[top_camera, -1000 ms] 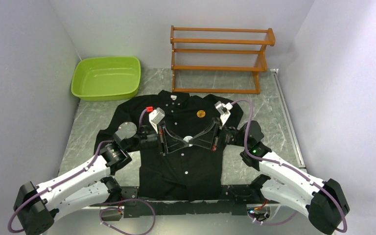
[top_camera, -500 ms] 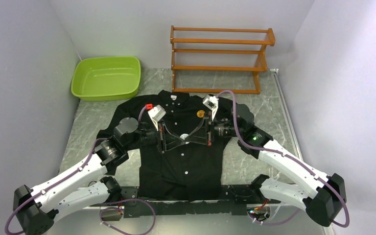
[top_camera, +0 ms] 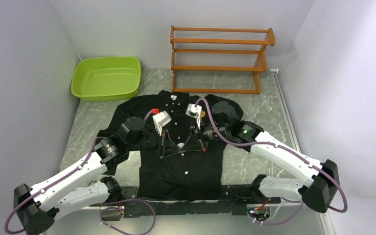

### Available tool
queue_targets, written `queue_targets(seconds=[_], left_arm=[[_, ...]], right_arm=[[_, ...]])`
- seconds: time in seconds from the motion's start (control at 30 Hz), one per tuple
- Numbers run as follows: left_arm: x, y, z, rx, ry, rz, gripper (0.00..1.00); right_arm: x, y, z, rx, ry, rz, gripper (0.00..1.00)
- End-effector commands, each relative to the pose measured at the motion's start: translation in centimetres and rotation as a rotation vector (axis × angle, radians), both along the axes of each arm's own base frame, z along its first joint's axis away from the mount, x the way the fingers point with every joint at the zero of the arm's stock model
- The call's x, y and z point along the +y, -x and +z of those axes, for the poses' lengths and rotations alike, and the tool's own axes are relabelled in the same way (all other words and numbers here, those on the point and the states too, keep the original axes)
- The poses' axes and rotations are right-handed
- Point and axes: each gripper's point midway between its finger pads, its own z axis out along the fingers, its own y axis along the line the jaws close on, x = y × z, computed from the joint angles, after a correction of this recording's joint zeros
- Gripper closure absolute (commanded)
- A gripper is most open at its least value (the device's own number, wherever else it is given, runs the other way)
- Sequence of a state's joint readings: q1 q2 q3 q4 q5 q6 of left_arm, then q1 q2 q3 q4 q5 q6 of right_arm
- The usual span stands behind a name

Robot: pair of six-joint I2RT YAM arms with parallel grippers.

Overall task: Pin the brooch onto the clothing
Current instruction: Adjust the brooch.

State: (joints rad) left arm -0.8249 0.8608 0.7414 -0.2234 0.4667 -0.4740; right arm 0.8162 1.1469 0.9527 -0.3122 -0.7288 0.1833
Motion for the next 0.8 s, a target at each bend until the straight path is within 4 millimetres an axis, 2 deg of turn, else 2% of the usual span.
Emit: queue_targets(seconds=[0.0, 0.17, 0.33, 0.43, 0.5, 0.63, 0.77], left_arm=[[-1.3, -0.7, 7.3, -0.182, 0.203, -0.017, 0.97], [-1.2, -0.8, 6.6, -0.175, 0.218, 0.001, 0.97], [-1.2, -0.9, 6.1, -0.165, 0.206, 0.004, 0.97], [-1.1, -0.9, 5.6, -0.158, 0.196, 0.011, 0.97], [-0.9, -1.0, 5.5, -0.161, 0.194, 0.024, 0.97], [0.1, -1.9, 4.1, -0.15, 0.11, 0.1, 0.97], [2.1, -3.8, 2.0, -0.167, -0.055, 0.21, 0.97]], right_arm=[[-1.1, 1.8, -2.1, -0.021, 0.073, 0.048, 0.98], [-1.4, 2.4, 0.0, -0.085, -0.024, 0.062, 0.73], [-2.2, 1.9, 1.9, -0.155, -0.108, -0.034, 0.36], [-3.1, 1.3, 3.4, -0.207, -0.165, -0.128, 0.2], [-3.8, 0.3, 3.8, -0.225, -0.174, -0.22, 0.15], [-5.4, -2.2, 4.3, -0.202, -0.187, -0.439, 0.06], [-4.9, -2.9, 3.9, -0.095, -0.195, -0.477, 0.05]])
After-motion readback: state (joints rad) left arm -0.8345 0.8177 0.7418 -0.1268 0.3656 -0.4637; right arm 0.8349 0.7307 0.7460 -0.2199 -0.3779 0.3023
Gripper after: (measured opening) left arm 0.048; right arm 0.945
